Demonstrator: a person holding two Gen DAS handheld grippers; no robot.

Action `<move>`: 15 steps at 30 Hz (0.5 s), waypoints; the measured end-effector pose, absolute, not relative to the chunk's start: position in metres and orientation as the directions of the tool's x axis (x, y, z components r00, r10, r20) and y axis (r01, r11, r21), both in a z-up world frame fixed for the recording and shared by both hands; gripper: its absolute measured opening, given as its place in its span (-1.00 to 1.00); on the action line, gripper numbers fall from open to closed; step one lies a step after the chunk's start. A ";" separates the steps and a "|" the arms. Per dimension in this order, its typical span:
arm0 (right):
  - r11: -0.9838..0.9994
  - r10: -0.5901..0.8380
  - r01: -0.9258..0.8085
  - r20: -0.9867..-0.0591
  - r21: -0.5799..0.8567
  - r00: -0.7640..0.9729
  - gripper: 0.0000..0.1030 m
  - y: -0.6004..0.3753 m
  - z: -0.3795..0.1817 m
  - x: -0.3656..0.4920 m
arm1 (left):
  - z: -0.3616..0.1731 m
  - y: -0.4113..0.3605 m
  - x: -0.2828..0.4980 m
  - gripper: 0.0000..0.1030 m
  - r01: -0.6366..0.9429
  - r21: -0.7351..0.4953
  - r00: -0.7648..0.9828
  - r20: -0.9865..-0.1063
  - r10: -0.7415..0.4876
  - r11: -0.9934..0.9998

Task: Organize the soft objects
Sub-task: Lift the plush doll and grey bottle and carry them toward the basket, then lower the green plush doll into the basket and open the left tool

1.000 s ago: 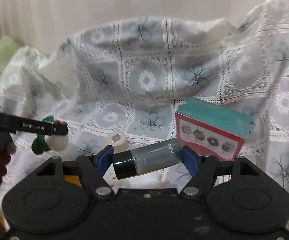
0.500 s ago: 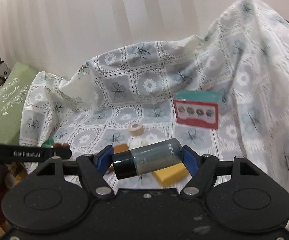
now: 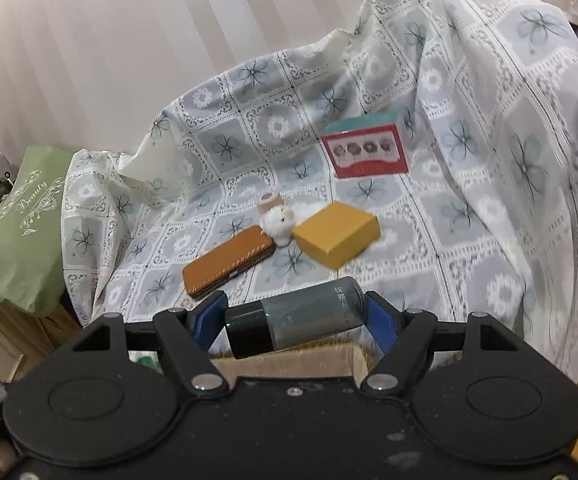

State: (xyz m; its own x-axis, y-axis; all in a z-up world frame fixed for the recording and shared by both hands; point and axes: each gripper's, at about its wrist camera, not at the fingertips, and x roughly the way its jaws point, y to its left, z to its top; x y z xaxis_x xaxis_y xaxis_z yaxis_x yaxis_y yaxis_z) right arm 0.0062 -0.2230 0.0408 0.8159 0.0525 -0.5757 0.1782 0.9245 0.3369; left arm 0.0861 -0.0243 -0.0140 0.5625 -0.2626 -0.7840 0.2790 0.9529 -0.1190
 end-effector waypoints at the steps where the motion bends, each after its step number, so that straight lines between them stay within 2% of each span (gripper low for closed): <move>1: 0.924 0.053 0.179 -0.576 0.338 0.816 0.42 -0.222 0.041 0.002 | -0.018 -0.025 0.083 0.17 0.275 -0.114 0.560 -0.788 -0.256 0.955; 12: 0.916 0.039 0.197 -0.567 0.350 0.823 0.42 -0.213 0.038 -0.030 | -0.039 -0.026 0.055 0.18 0.221 -0.082 0.588 -0.784 -0.200 0.972; 15: 0.915 0.035 0.206 -0.576 0.348 0.817 0.42 -0.212 0.037 -0.032 | -0.040 -0.027 0.049 0.24 0.220 -0.063 0.602 -0.777 -0.186 0.973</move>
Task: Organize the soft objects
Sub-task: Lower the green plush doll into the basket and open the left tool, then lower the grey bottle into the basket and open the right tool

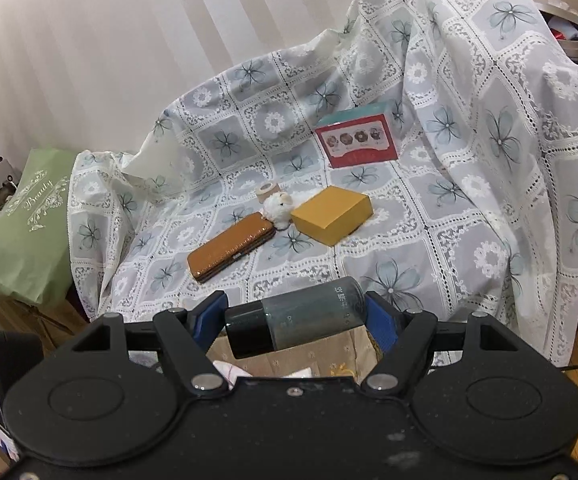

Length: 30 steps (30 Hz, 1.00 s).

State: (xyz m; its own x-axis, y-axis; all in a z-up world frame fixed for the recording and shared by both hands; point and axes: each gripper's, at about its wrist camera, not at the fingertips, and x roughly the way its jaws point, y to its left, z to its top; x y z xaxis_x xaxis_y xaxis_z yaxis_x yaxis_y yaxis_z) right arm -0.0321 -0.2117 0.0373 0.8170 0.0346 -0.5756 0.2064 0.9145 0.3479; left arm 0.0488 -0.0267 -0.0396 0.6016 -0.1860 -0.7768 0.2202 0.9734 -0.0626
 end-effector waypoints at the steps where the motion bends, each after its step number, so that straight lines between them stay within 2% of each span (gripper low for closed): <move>1: 0.914 0.029 0.213 -0.582 0.344 0.813 0.42 -0.211 0.036 -0.032 | -0.040 -0.027 0.047 0.24 0.228 -0.058 0.604 -0.774 -0.188 0.972; 7: 0.912 0.017 0.246 -0.629 0.329 0.778 0.42 -0.208 0.023 -0.023 | -0.041 -0.024 0.046 0.47 0.203 -0.057 0.616 -0.769 -0.172 0.978; 14: 0.928 0.001 0.253 -0.678 0.275 0.735 0.42 -0.199 0.010 -0.014 | -0.042 -0.007 0.042 0.48 0.129 -0.059 0.617 -0.777 -0.126 0.990; 21: 0.942 0.002 0.241 -0.723 0.233 0.690 0.42 -0.190 -0.002 -0.002 | -0.047 -0.002 0.037 0.48 0.131 -0.049 0.597 -0.793 -0.118 0.990; 30: 0.952 0.039 0.193 -0.718 0.237 0.694 0.50 -0.178 -0.003 0.006 | -0.047 -0.005 0.035 0.48 0.161 -0.035 0.594 -0.795 -0.125 0.986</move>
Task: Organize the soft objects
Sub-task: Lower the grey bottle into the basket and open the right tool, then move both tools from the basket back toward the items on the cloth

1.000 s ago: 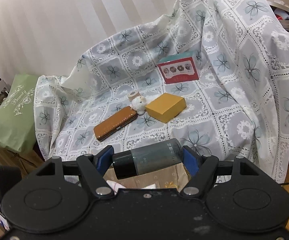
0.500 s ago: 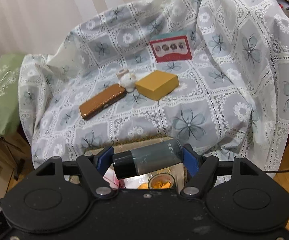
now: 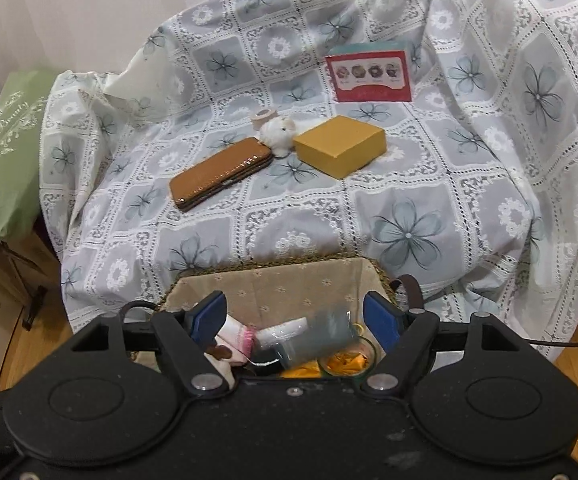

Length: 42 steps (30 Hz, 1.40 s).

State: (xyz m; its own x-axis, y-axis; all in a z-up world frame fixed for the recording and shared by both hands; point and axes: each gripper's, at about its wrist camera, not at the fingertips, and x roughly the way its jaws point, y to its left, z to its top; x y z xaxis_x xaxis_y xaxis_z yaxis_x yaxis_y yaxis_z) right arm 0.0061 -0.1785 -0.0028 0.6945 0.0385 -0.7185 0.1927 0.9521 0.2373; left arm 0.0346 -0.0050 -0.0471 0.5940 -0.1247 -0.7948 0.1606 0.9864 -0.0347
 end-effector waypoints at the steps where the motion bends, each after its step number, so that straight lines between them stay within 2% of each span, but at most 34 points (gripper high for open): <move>1: 0.952 0.042 0.188 -0.714 0.241 0.699 0.50 -0.179 -0.002 0.005 | -0.047 -0.005 0.034 0.48 0.162 -0.035 0.593 -0.795 -0.125 0.986; 21: 0.949 0.004 0.229 -0.734 0.217 0.679 0.50 -0.186 -0.003 -0.001 | -0.043 -0.008 0.031 0.49 0.180 -0.012 0.612 -0.782 -0.121 0.984; 28: 0.944 -0.006 0.250 -0.746 0.216 0.666 0.50 -0.187 -0.007 0.000 | -0.038 -0.010 0.027 0.59 0.195 -0.001 0.641 -0.756 -0.129 0.981; 42: 0.940 0.009 0.265 -0.791 0.215 0.612 0.51 -0.190 -0.021 0.010 | -0.033 -0.014 0.030 0.64 0.216 0.036 0.656 -0.746 -0.118 0.976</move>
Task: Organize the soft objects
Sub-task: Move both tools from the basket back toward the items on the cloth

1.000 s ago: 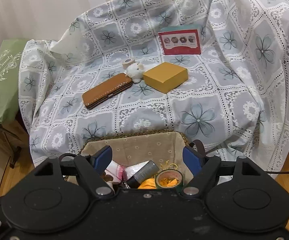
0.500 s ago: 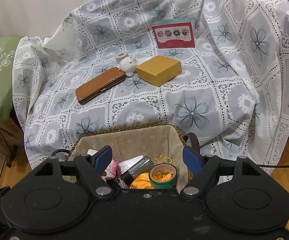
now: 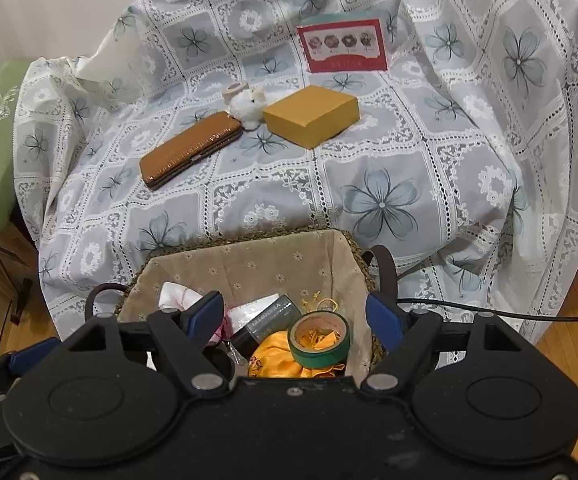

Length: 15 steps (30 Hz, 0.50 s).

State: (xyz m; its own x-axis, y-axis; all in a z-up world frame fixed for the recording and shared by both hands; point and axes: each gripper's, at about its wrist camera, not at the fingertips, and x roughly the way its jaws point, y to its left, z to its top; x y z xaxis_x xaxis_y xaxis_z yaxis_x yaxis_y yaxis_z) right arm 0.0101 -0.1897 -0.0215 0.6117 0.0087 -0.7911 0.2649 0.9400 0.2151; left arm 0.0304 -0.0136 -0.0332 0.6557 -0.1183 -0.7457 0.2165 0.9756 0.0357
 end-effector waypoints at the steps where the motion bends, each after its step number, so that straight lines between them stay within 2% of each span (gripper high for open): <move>1: 0.939 0.012 0.267 -0.795 0.217 0.606 0.51 -0.191 -0.023 0.012 | -0.033 -0.014 0.032 0.64 0.221 0.033 0.648 -0.752 -0.121 0.975; 6: 0.935 0.016 0.280 -0.813 0.218 0.582 0.51 -0.198 -0.025 0.025 | -0.028 -0.015 0.044 0.64 0.239 0.018 0.613 -0.778 -0.136 0.971; 15: 0.942 -0.001 0.280 -0.831 0.186 0.556 0.51 -0.208 -0.019 0.065 | -0.009 -0.017 0.076 0.64 0.259 0.021 0.624 -0.767 -0.151 0.966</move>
